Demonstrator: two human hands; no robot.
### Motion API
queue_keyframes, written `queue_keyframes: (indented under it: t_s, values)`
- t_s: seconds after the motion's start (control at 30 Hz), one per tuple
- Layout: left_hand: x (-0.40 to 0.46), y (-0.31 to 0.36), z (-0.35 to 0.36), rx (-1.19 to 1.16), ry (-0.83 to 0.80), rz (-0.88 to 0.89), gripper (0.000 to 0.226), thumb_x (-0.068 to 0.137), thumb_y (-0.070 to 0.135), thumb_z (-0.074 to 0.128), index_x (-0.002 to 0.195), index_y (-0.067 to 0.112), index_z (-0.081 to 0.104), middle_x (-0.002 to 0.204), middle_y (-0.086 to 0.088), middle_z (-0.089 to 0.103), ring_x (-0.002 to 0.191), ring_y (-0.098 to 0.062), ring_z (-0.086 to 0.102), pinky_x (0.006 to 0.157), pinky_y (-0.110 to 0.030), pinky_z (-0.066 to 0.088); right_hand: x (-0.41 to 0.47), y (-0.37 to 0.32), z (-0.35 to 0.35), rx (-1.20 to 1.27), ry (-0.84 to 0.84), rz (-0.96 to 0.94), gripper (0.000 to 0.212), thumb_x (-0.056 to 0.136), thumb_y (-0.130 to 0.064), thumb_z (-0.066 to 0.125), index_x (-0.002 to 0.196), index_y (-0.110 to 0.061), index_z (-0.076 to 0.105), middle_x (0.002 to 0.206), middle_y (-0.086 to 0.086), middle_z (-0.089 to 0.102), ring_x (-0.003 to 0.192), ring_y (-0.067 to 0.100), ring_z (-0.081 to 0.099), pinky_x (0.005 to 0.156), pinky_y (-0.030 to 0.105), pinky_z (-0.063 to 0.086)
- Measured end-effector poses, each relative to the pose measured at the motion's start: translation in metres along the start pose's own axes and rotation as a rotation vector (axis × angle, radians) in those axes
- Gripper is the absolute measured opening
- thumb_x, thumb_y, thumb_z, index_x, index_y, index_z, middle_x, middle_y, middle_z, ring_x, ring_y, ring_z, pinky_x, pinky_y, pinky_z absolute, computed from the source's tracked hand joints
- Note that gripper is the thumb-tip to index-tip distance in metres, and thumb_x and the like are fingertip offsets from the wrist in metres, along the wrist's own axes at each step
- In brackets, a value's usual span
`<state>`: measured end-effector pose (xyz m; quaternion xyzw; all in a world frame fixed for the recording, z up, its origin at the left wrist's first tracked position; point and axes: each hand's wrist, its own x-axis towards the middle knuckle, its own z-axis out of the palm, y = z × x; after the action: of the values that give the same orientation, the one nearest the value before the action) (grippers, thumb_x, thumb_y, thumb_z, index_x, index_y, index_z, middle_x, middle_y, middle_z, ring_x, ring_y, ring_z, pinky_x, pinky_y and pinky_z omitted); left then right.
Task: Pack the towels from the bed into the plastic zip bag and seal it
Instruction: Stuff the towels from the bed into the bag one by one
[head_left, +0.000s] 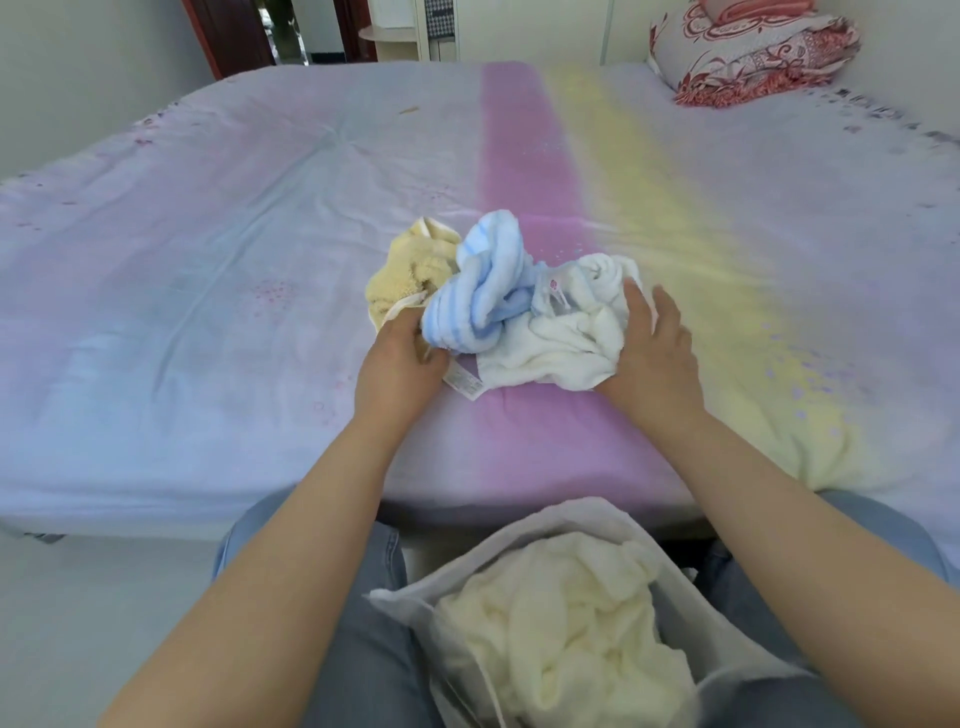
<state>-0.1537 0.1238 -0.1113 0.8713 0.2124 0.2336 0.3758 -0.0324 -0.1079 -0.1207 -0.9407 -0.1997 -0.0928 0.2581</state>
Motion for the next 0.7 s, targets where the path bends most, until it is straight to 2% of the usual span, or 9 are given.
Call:
queue_keyframes:
  t_s: [0.1, 0.17, 0.23, 0.3, 0.43, 0.53, 0.6, 0.67, 0.7]
  values:
    - [-0.011, -0.003, -0.004, 0.073, -0.033, -0.003, 0.054, 0.085, 0.022, 0.064, 0.135, 0.026, 0.045, 0.128, -0.008, 0.053, 0.113, -0.030, 0.054, 0.090, -0.041, 0.046, -0.014, -0.008, -0.001, -0.197, 0.196, -0.433, 0.082, 0.077, -0.034, 0.070, 0.147, -0.026, 0.029, 0.153, 0.012, 0.027, 0.136, 0.041, 0.029, 0.107, 0.051, 0.029]
    - [-0.023, -0.002, -0.005, 0.115, 0.021, -0.035, 0.062, 0.083, 0.025, 0.068, 0.139, 0.025, 0.040, 0.133, -0.013, 0.044, 0.117, -0.035, 0.049, 0.091, -0.040, 0.042, -0.019, -0.012, 0.004, -0.284, 0.085, -0.629, 0.069, 0.077, -0.030, 0.067, 0.141, -0.028, 0.042, 0.151, 0.008, 0.034, 0.137, 0.038, 0.028, 0.108, 0.052, 0.026]
    - [-0.036, -0.002, -0.007, 0.162, 0.136, -0.046, 0.062, 0.081, 0.026, 0.073, 0.133, 0.015, 0.041, 0.129, -0.014, 0.042, 0.113, -0.036, 0.049, 0.082, -0.040, 0.042, -0.021, -0.013, 0.009, -0.360, -0.118, -0.535, 0.069, 0.079, -0.035, 0.066, 0.142, -0.029, 0.039, 0.150, 0.004, 0.034, 0.137, 0.033, 0.027, 0.107, 0.048, 0.027]
    - [-0.048, -0.001, -0.013, 0.172, 0.169, -0.069, 0.044, 0.080, 0.027, 0.073, 0.114, 0.014, 0.047, 0.115, -0.008, 0.048, 0.094, -0.030, 0.054, 0.070, -0.037, 0.042, -0.020, -0.012, 0.011, -0.278, -0.121, -0.381, 0.063, 0.082, -0.039, 0.064, 0.140, -0.027, 0.041, 0.139, 0.004, 0.043, 0.127, 0.030, 0.037, 0.097, 0.043, 0.034]
    - [-0.070, 0.000, -0.026, 0.005, -0.450, -0.075, 0.015, 0.079, 0.024, 0.076, 0.081, 0.022, 0.061, 0.082, 0.010, 0.064, 0.070, -0.007, 0.056, 0.063, -0.014, 0.042, -0.007, -0.019, 0.003, -0.062, -0.075, -0.206, 0.043, 0.082, -0.030, 0.064, 0.121, -0.018, 0.051, 0.114, 0.009, 0.060, 0.105, 0.035, 0.053, 0.082, 0.038, 0.039]
    - [-0.089, 0.001, -0.024, 0.053, -0.876, -0.029, 0.028, 0.079, 0.042, 0.077, 0.101, 0.028, 0.066, 0.098, 0.014, 0.069, 0.066, 0.011, 0.056, 0.066, -0.010, 0.042, -0.005, -0.022, -0.007, 0.188, -0.130, -0.085, 0.053, 0.080, -0.025, 0.065, 0.128, -0.017, 0.044, 0.117, 0.007, 0.062, 0.105, 0.030, 0.057, 0.089, 0.038, 0.044]
    - [-0.095, -0.001, -0.020, 0.140, -0.966, -0.009, 0.039, 0.077, 0.046, 0.078, 0.109, 0.030, 0.064, 0.107, 0.015, 0.067, 0.067, 0.016, 0.056, 0.067, -0.012, 0.041, -0.009, -0.024, -0.018, 0.385, -0.075, -0.045, 0.036, 0.082, -0.025, 0.062, 0.116, -0.018, 0.054, 0.106, 0.004, 0.064, 0.096, 0.024, 0.059, 0.081, 0.034, 0.045]
    - [-0.099, -0.002, -0.018, 0.175, -0.970, 0.004, 0.035, 0.076, 0.043, 0.079, 0.107, 0.030, 0.066, 0.104, 0.018, 0.066, 0.068, 0.017, 0.056, 0.067, -0.012, 0.041, -0.016, -0.025, -0.030, 0.510, 0.021, -0.096, 0.008, 0.083, -0.023, 0.059, 0.086, -0.015, 0.059, 0.081, 0.002, 0.060, 0.076, 0.020, 0.056, 0.067, 0.031, 0.041]
    - [-0.100, -0.003, -0.017, 0.177, -0.952, 0.008, 0.028, 0.077, 0.040, 0.078, 0.102, 0.030, 0.069, 0.097, 0.018, 0.067, 0.066, 0.016, 0.056, 0.066, -0.013, 0.041, -0.021, -0.026, -0.036, 0.533, 0.065, -0.141, 0.013, 0.082, -0.021, 0.057, 0.073, -0.012, 0.056, 0.071, 0.003, 0.055, 0.069, 0.018, 0.050, 0.062, 0.031, 0.038]
